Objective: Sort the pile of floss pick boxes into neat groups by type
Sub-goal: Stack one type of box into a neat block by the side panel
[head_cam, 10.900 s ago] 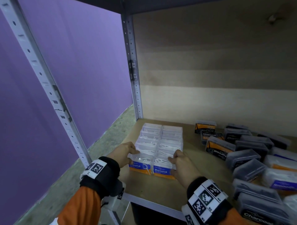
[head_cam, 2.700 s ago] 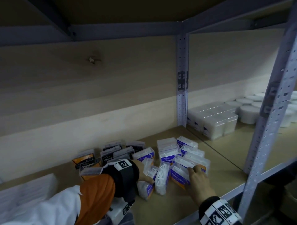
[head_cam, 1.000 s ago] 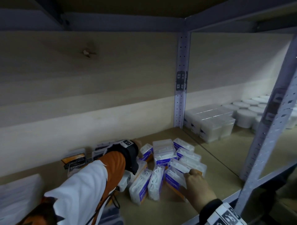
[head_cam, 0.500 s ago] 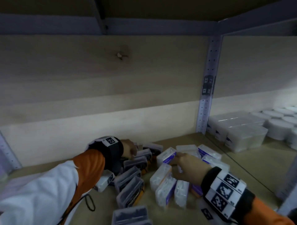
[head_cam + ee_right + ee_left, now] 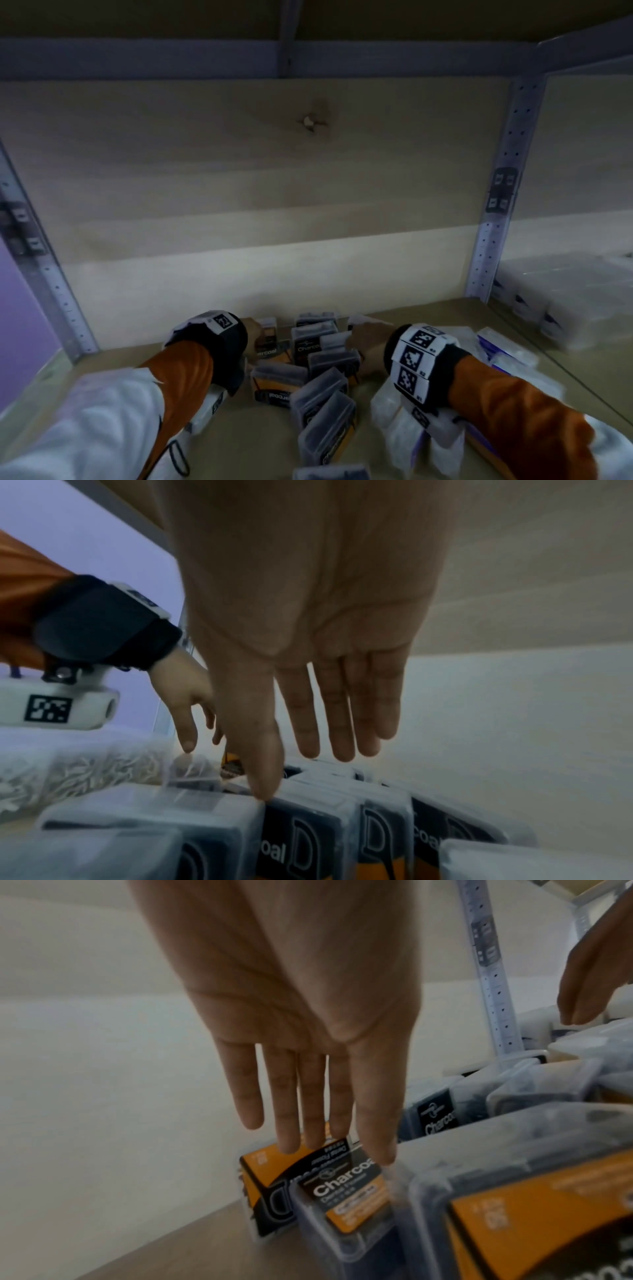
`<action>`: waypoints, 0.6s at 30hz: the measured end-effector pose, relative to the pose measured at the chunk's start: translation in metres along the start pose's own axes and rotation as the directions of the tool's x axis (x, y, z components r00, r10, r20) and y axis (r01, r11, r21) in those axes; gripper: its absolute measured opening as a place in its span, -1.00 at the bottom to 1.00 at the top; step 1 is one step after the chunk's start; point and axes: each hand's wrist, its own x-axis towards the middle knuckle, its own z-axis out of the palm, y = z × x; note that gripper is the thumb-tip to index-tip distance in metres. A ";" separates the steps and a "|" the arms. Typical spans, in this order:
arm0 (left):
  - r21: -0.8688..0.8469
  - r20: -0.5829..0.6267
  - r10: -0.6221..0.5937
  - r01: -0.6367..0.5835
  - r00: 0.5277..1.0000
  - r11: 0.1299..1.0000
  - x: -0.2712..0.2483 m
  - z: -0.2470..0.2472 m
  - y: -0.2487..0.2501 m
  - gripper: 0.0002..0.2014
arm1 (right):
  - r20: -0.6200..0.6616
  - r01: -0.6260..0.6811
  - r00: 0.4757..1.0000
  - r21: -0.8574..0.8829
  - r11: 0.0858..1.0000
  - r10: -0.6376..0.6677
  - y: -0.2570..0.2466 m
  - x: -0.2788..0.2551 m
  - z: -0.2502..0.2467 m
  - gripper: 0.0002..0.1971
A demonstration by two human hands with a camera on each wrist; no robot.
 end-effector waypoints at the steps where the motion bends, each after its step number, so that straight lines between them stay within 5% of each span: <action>1: -0.002 -0.003 -0.002 0.002 1.000 1.000 0.002 0.002 -0.002 -0.49 | -0.017 -0.018 1.000 0.028 0.999 0.019 0.002 0.006 0.003 -0.61; 8: -0.042 0.040 -0.008 0.009 0.999 0.999 0.017 0.010 -0.011 -0.56 | 0.061 -0.025 0.998 -0.002 1.000 0.025 0.006 0.032 0.009 -0.84; 14: 0.021 0.060 0.023 -0.024 0.998 0.999 0.036 0.015 -0.009 -0.74 | 0.105 -0.053 0.993 0.021 0.998 0.050 0.006 0.050 0.014 -0.64; 18: 0.031 0.042 0.003 -0.004 0.999 1.000 0.048 0.021 -0.012 -0.63 | -0.014 0.031 0.999 -0.019 0.999 -0.031 0.006 0.050 0.008 -0.67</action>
